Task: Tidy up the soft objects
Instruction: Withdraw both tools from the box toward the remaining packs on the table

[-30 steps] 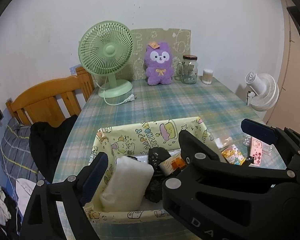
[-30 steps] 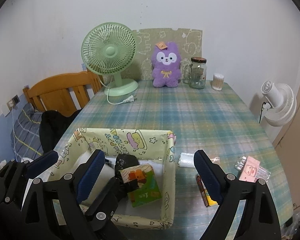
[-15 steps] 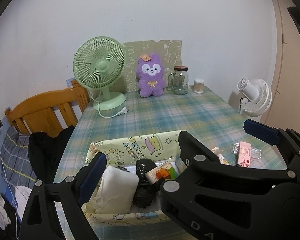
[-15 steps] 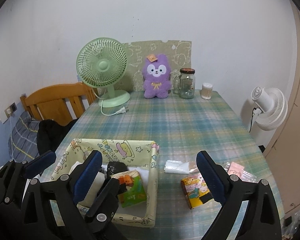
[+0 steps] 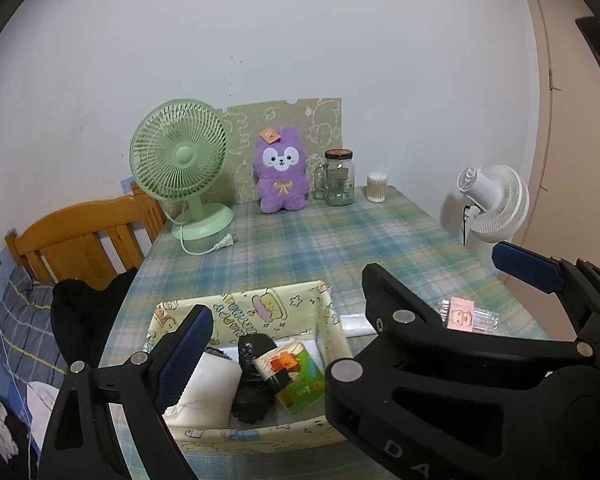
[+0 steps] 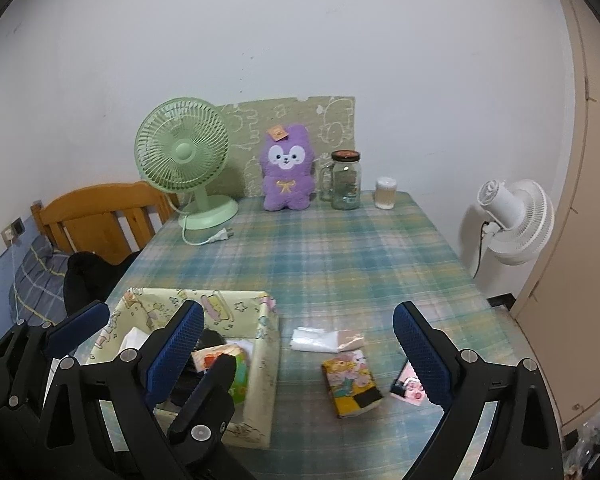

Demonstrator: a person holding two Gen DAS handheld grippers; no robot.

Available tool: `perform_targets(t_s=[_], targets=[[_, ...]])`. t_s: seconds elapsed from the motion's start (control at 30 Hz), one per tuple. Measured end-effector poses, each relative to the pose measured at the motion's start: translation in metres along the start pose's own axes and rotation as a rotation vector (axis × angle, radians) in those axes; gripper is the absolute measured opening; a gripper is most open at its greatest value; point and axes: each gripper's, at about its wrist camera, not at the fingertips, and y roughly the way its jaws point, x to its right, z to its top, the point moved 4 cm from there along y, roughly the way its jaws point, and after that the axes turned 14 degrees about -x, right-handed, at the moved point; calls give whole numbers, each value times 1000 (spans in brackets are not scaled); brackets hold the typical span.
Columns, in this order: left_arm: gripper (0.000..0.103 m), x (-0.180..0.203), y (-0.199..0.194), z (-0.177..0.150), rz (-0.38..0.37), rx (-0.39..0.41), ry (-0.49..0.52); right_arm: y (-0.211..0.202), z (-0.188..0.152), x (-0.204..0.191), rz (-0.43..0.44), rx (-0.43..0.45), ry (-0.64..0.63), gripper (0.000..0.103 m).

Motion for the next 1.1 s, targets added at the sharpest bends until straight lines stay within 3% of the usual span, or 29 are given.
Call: perform_targets(t_s=[0.63, 1.1], targets=[[94, 52, -13, 5, -38, 49, 30, -26, -8, 53, -73, 49, 43, 98], [94, 96, -4, 3, -103, 51, 61, -26, -19, 96, -75, 74, 77, 98]])
